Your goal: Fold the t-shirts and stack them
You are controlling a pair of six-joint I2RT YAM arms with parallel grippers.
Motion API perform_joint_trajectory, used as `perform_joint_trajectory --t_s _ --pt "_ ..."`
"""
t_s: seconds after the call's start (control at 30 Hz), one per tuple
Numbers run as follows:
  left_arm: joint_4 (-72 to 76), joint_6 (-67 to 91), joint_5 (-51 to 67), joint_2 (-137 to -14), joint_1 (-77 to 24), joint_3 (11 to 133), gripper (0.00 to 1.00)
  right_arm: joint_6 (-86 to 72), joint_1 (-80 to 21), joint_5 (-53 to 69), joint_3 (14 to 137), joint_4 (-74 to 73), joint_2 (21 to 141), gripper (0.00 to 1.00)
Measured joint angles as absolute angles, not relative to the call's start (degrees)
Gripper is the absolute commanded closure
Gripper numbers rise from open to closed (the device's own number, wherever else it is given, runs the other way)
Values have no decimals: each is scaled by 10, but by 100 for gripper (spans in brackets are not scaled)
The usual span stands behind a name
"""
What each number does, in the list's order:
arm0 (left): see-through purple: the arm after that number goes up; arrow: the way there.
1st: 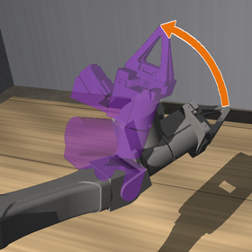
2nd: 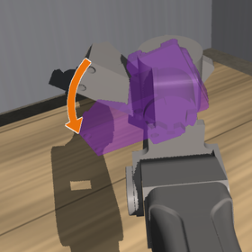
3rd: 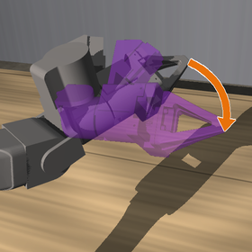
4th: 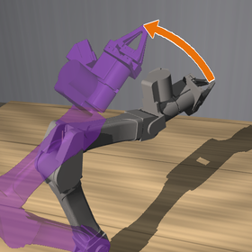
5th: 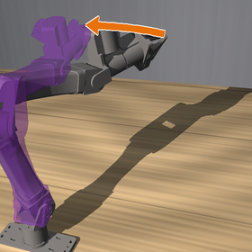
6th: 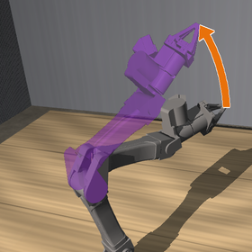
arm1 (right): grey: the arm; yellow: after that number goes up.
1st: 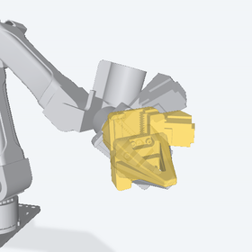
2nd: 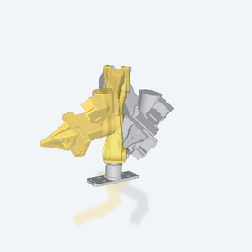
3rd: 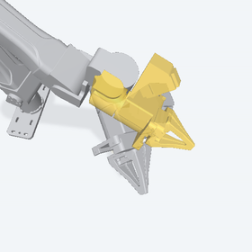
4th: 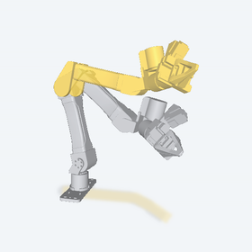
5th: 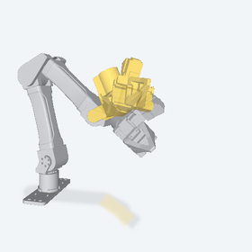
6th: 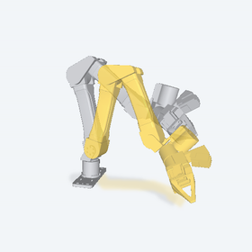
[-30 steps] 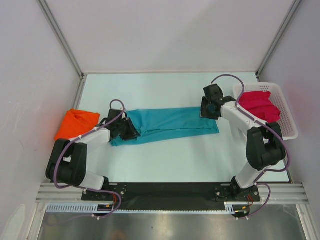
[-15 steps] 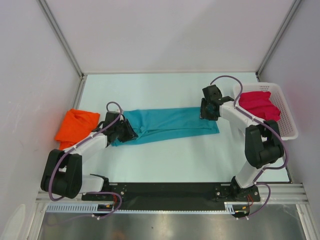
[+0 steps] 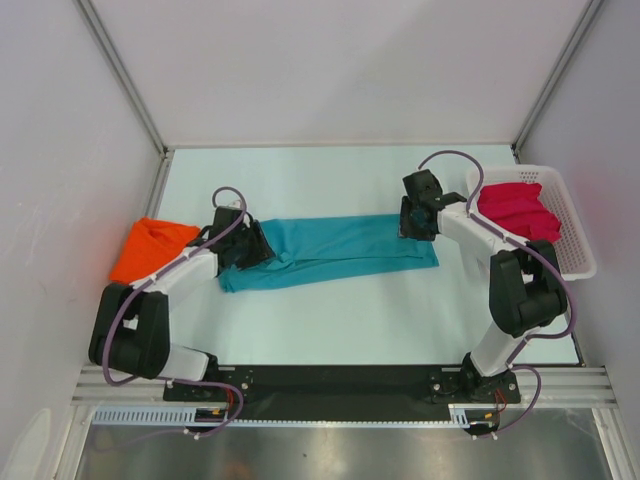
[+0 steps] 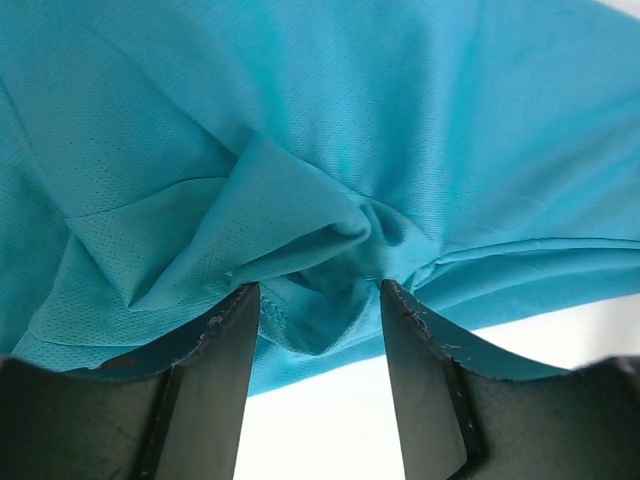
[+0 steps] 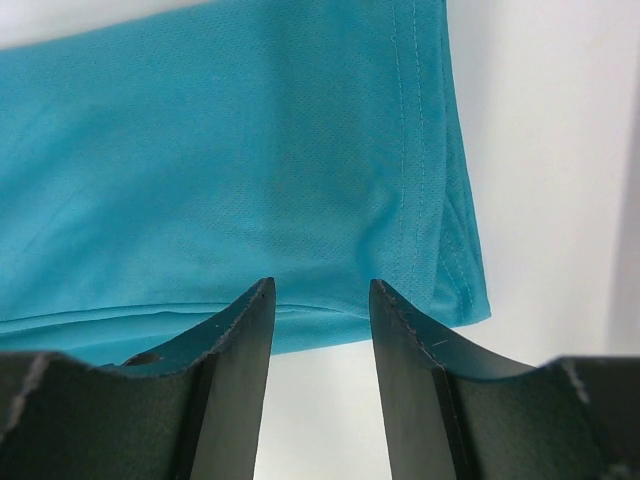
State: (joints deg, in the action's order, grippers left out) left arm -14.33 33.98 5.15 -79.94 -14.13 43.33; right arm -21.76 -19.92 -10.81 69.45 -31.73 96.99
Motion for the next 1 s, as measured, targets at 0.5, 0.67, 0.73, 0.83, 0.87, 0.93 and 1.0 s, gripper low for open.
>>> perform_joint_trajectory --t_s 0.5,0.67,0.73,0.83,0.87,0.93,1.0 --pt "-142 334 47 -816 -142 422 100 -209 -199 -112 695 -319 979 52" --pt "-144 334 47 -797 -142 396 100 -209 -199 -112 695 -319 983 52" --pt "-147 334 47 -783 -141 389 100 -208 -199 -112 695 -319 983 52" --pt "-154 334 46 -758 -141 380 100 -206 -197 -112 695 -319 983 52" --pt "-158 335 46 -745 -141 375 100 -205 -196 -112 695 -319 983 52" --pt "-164 335 46 -723 -142 366 99 -203 -195 -111 695 -318 983 52" --pt "-173 337 45 -692 -141 349 94 -200 -190 -110 694 -317 983 53"
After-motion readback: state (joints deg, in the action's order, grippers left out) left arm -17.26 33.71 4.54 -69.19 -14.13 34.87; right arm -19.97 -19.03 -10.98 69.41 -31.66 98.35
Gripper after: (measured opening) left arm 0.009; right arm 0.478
